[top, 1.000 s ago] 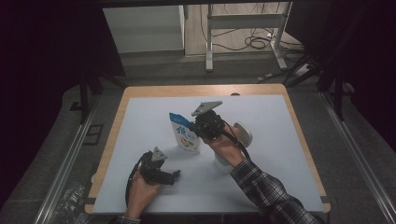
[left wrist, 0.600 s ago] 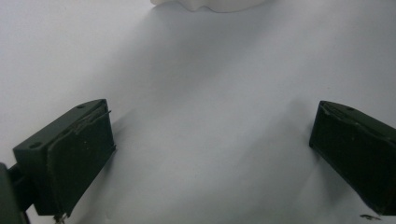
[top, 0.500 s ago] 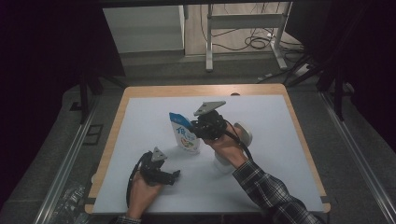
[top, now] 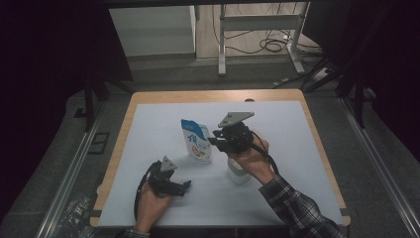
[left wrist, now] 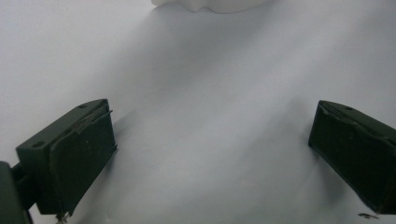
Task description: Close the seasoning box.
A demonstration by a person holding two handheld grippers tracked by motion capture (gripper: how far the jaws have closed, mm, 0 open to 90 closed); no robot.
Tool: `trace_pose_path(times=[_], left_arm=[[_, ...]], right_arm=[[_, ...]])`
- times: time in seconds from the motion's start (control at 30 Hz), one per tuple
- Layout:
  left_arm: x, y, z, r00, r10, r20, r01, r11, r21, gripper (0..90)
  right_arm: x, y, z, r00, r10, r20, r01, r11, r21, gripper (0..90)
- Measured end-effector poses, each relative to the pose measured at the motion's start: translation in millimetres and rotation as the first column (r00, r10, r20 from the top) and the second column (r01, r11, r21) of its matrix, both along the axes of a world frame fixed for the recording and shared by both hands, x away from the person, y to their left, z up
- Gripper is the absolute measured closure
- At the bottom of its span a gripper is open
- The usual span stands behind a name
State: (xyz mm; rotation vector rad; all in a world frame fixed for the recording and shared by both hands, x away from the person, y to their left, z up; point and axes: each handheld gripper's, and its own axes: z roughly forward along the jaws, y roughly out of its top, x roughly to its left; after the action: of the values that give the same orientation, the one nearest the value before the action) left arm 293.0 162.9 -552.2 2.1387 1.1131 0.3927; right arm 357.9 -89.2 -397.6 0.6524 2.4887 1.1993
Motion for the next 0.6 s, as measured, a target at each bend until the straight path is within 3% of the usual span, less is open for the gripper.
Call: trace_pose_path(times=[0.6], left_arm=[[0.4, 0.3, 0.0, 1.0, -0.002, -0.003, 0.002, 1.0, -0.001, 0.9]], right_arm=[[-22.8, -31.0, 2.5, 0.9991, -0.035, -0.025, 0.035, 0.999, 0.024, 58.3]])
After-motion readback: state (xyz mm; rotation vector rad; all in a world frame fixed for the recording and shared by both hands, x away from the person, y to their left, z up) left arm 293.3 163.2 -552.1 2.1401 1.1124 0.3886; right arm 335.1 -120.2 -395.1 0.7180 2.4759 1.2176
